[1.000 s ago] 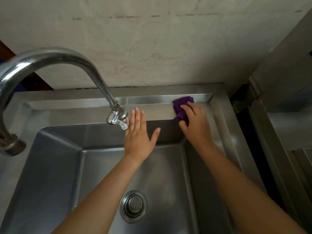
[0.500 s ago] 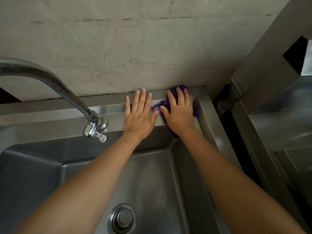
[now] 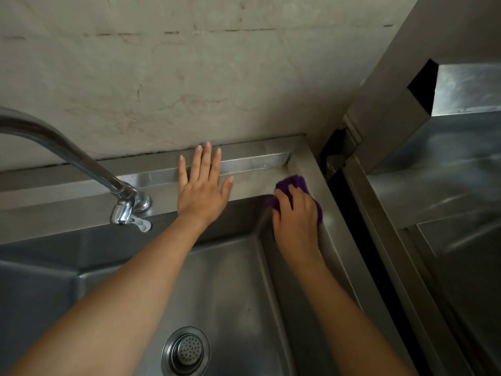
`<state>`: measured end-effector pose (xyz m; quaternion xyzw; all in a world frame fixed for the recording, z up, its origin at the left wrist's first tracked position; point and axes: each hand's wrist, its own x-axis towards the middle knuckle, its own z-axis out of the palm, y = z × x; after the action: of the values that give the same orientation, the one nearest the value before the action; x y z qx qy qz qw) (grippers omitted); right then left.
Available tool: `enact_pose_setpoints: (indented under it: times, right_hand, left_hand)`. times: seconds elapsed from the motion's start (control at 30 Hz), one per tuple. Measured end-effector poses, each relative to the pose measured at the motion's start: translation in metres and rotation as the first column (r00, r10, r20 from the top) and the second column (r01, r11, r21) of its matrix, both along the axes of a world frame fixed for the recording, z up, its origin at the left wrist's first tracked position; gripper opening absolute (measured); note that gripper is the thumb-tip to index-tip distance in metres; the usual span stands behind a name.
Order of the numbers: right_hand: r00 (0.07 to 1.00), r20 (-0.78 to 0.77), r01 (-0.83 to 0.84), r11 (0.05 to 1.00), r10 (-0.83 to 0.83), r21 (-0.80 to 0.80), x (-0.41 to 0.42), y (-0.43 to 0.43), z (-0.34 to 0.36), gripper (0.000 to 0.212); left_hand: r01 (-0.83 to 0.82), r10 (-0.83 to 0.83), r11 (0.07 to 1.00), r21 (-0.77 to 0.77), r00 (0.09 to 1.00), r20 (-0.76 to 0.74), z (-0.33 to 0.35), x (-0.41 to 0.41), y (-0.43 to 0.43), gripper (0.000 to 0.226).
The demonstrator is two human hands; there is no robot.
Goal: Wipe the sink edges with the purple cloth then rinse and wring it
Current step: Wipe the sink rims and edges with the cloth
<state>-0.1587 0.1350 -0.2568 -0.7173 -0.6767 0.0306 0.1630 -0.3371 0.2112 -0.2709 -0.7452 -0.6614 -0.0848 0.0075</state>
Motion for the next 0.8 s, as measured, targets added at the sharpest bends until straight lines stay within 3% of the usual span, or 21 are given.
enact_pose_setpoints:
  times: [0.1,0.2,0.27,0.4,0.53,0.8]
  right_hand:
    - [0.979,-0.176,0.097,0.994,-0.103,-0.043,0.009,-0.018,0.015,0.032]
    - [0.938,-0.322,0.16,0.984,-0.125,0.084,0.02,0.004,0.034,0.029]
    - [0.957,-0.274,0.138,0.982,-0.098,0.129,0.028,0.044,0.04,0.032]
    - [0.998,-0.05,-0.028,0.996,0.024,-0.084,0.031,0.1,0.025,0.048]
    - [0.997,0.042,-0.063,0.998,0.063,-0.004,0.03,0.062,0.007,0.048]
    - [0.993,0.109,-0.048,0.998,0.051,-0.029,0.024,-0.026,-0.003,0.047]
  left_hand:
    - [0.001,-0.001,1.0,-0.009,1.0,-0.005,0.001,0.001,0.0,0.065]
    - [-0.003,0.003,1.0,0.003,1.0,-0.008,-0.001,0.0,0.001,0.066]
    - [-0.001,0.001,1.0,0.01,1.0,-0.009,-0.002,0.001,0.001,0.066]
    - [-0.002,0.002,1.0,0.008,1.0,-0.02,-0.001,0.001,0.001,0.066]
    - [-0.003,0.003,1.0,-0.009,1.0,-0.007,0.001,0.002,0.0,0.066]
    - [-0.001,0.001,0.999,-0.044,1.0,0.006,0.003,0.001,0.0,0.065]
